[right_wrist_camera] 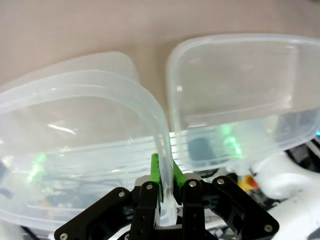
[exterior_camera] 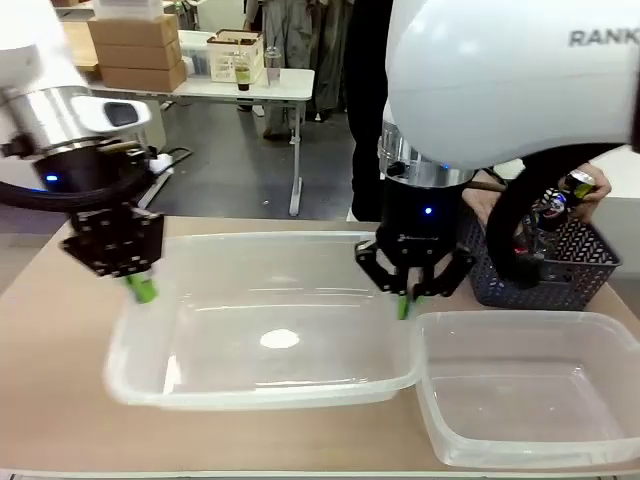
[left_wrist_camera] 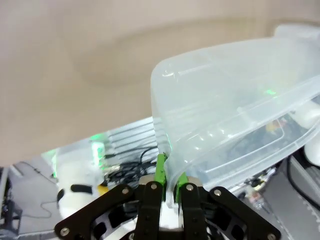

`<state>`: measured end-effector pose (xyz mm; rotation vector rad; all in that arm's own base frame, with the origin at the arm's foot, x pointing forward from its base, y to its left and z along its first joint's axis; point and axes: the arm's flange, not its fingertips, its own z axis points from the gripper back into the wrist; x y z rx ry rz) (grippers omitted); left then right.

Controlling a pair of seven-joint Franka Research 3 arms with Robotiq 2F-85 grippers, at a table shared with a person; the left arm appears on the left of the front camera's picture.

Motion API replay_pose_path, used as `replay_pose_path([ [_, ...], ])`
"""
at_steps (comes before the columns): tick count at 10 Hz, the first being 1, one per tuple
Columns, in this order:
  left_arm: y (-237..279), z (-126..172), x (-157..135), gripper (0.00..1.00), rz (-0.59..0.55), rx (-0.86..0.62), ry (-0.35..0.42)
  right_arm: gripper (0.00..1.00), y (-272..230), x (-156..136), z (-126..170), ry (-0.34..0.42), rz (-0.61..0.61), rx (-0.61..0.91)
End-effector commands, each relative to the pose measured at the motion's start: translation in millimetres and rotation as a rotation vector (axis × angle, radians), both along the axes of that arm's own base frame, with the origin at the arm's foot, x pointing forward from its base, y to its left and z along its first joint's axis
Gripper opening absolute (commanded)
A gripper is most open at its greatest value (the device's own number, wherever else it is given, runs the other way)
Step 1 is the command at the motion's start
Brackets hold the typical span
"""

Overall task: Sort the waste into each basket.
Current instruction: Pick up the Organizing box on the left side of the table and lift it.

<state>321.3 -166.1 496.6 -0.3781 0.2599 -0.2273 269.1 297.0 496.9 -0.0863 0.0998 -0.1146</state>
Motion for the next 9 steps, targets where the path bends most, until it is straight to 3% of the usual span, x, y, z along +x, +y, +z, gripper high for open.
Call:
replay_pose_path([
  [1,-41.5,18.0,23.1,0.08,0.033,-0.038,-0.029,0.05,-4.2,23.6,-7.6,0.006,0.027,-0.047],
  [2,-54.7,15.2,37.5,0.08,0.067,-0.017,-0.057,0.05,-13.0,37.9,-11.3,-0.037,-0.011,-0.039],
  [3,-53.1,8.9,43.2,0.08,0.047,0.002,-0.023,0.05,-24.4,54.4,-19.4,-0.160,-0.255,-0.090],
  [4,-37.2,6.5,26.2,0.08,0.028,0.012,-0.047,0.05,-24.0,25.7,-7.1,0.000,-0.005,-0.058],
  [6,-37.2,6.5,26.2,0.08,0.028,0.012,-0.047,0.05,-24.0,25.7,-7.1,0.000,-0.005,-0.058],
  [7,-42.0,-3.2,42.2,0.08,0.040,0.027,-0.050,0.05,-30.1,36.9,-7.6,-0.031,-0.050,-0.056],
  [9,-44.1,4.1,80.4,0.08,0.049,-0.017,0.085,0.05,-27.7,78.3,1.7,-0.014,0.024,-0.045],
])
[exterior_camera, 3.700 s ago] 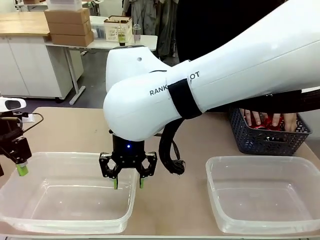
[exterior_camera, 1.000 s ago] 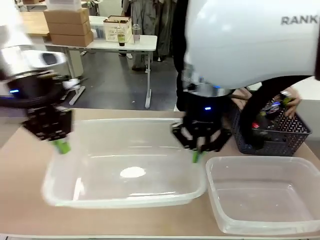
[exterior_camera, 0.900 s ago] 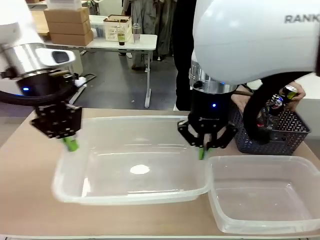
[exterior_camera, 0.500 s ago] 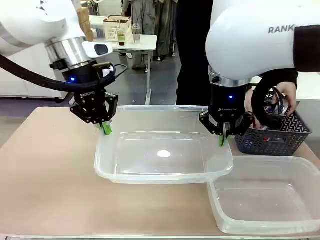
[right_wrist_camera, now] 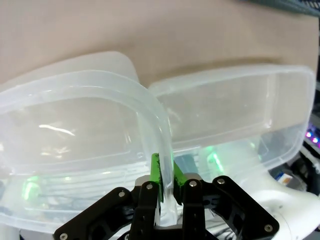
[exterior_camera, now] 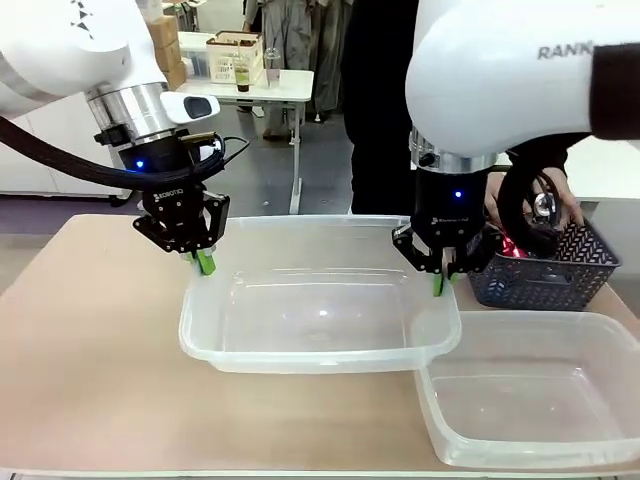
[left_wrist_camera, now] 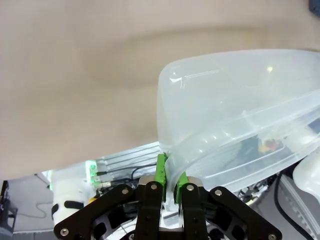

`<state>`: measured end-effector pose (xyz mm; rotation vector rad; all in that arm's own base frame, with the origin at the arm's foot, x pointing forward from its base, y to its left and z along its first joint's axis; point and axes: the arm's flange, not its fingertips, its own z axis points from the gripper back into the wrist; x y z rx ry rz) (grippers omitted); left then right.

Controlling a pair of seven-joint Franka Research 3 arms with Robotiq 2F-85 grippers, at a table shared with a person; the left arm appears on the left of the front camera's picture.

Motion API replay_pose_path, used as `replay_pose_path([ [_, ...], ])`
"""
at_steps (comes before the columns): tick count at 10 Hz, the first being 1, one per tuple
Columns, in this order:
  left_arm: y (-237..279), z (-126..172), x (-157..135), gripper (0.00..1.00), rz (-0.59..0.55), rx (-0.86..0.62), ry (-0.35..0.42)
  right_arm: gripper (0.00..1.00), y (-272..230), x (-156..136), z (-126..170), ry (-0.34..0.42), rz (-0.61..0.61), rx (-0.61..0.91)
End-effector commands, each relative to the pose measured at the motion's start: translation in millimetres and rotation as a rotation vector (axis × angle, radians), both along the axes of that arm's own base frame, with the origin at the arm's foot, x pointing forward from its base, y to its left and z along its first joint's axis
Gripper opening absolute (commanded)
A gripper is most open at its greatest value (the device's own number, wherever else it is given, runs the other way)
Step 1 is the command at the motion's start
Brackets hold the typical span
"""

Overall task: Sort the waste into each basket.
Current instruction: Pick up the Organizing box on the left side of the table and lift it.

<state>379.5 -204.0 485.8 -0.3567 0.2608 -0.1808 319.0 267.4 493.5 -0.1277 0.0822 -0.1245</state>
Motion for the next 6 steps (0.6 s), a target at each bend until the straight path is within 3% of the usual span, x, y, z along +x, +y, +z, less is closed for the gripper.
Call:
replay_pose_path([
  [1,-2.8,15.0,37.9,0.08,0.023,-0.092,0.129,0.05,7.0,48.6,12.8,0.002,0.011,-0.001],
  [2,2.7,16.8,49.4,0.08,0.059,-0.103,0.152,0.05,13.3,66.3,14.3,0.027,0.053,0.032],
  [4,9.6,22.0,69.7,0.08,0.105,-0.060,0.182,0.05,12.3,87.7,-2.0,0.192,0.064,0.083],
  [6,1.0,15.0,86.2,0.08,0.095,-0.001,0.177,0.05,10.7,98.6,-9.3,0.230,0.062,0.125],
])
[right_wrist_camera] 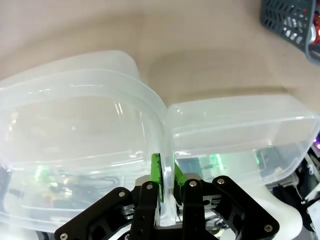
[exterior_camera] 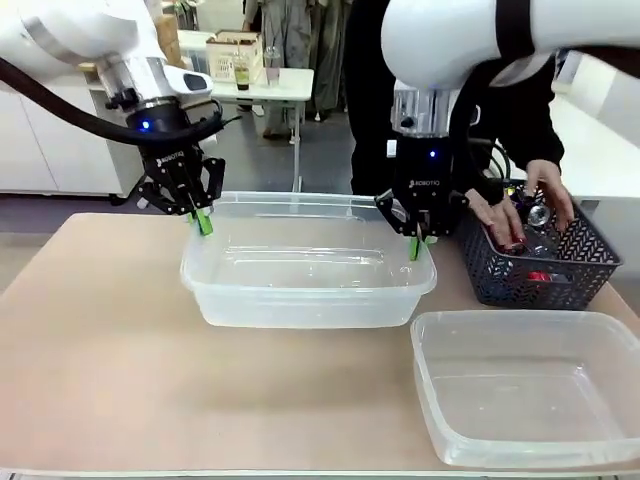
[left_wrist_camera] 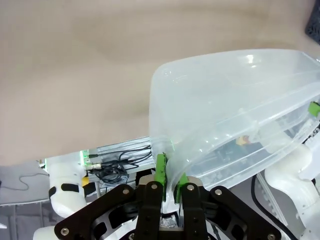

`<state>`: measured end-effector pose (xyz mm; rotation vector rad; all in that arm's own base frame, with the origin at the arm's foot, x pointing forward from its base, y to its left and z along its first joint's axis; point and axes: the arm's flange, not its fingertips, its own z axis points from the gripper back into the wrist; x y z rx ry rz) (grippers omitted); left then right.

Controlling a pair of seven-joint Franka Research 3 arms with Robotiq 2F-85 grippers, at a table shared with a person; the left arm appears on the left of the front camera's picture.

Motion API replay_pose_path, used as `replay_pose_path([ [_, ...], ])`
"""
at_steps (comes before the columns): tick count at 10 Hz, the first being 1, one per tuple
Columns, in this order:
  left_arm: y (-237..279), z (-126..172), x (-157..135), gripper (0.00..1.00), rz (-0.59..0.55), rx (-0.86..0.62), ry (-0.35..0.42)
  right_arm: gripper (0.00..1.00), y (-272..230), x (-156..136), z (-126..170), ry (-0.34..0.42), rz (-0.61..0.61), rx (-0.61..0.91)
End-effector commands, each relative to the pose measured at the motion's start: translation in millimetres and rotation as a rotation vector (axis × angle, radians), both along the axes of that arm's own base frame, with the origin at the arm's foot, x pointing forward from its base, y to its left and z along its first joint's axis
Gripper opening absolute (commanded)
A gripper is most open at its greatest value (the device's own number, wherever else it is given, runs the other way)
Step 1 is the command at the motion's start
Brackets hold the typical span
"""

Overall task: Sort the waste into each basket.
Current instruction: Pick up the Organizing box on the left side of the table and lift it, then offer the picked Organizing box to the human.

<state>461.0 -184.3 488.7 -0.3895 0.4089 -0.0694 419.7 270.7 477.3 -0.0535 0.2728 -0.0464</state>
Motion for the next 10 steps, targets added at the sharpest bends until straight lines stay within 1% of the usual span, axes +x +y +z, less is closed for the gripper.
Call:
replay_pose_path([
  [1,-23.5,6.8,9.4,0.08,0.023,0.029,-0.014,0.05,6.5,-0.3,3.9,0.028,-0.015,0.059],
  [2,-25.2,-0.2,13.7,0.08,0.051,0.069,0.001,0.05,5.1,-1.5,1.2,0.019,-0.042,0.080],
  [3,-4.6,-3.2,4.6,0.08,-0.002,0.025,-0.002,0.05,-2.5,4.0,-2.1,0.015,-0.008,0.011],
  [10,-4.6,-3.2,4.6,0.08,-0.002,0.025,-0.002,0.05,-2.5,4.0,-2.1,0.015,-0.008,0.011],
])
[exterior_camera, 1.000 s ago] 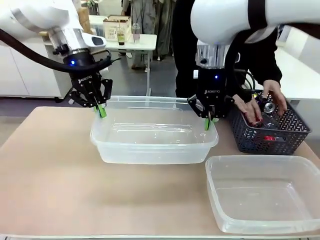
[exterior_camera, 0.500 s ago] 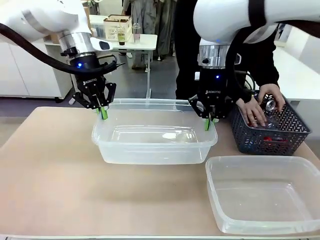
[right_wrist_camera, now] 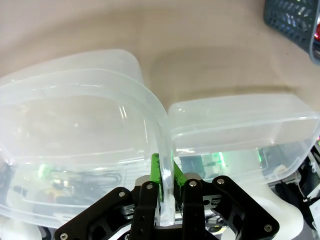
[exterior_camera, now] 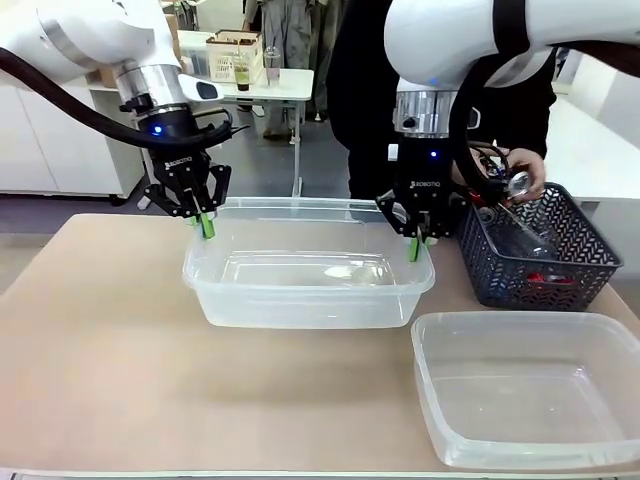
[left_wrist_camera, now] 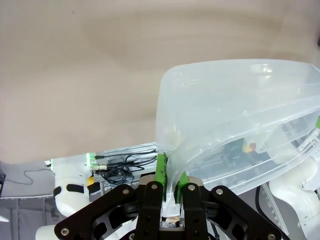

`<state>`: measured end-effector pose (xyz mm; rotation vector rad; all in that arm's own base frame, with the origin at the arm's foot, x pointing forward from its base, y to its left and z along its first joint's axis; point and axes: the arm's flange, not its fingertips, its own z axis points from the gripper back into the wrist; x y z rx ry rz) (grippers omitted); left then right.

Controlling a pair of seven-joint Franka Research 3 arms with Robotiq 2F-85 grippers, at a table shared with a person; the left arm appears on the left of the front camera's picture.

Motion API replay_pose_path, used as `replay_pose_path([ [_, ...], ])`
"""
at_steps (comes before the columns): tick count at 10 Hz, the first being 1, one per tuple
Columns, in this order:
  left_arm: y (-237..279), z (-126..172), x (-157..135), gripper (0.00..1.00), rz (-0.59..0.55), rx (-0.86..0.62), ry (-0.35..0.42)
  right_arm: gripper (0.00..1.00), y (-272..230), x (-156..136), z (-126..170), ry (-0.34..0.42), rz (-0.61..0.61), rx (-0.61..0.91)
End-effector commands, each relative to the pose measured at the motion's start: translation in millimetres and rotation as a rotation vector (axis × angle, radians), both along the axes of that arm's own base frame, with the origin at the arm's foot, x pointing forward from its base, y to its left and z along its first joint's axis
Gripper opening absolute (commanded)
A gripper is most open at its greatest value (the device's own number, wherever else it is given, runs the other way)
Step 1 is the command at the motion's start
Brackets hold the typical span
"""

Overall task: Sort the waste into each basket.
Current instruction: Offer the picked Organizing box to the human.

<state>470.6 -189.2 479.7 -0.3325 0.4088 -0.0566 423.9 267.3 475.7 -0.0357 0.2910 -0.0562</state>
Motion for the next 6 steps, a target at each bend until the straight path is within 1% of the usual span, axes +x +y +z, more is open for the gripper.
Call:
replay_pose_path([
  [1,0.4,5.8,-5.0,0.08,-0.003,-0.033,-0.001,0.05,1.0,-0.2,-0.5,-0.003,0.004,-0.006],
  [6,0.4,5.8,-5.0,0.08,-0.003,-0.033,-0.001,0.05,1.0,-0.2,-0.5,-0.003,0.004,-0.006],
])
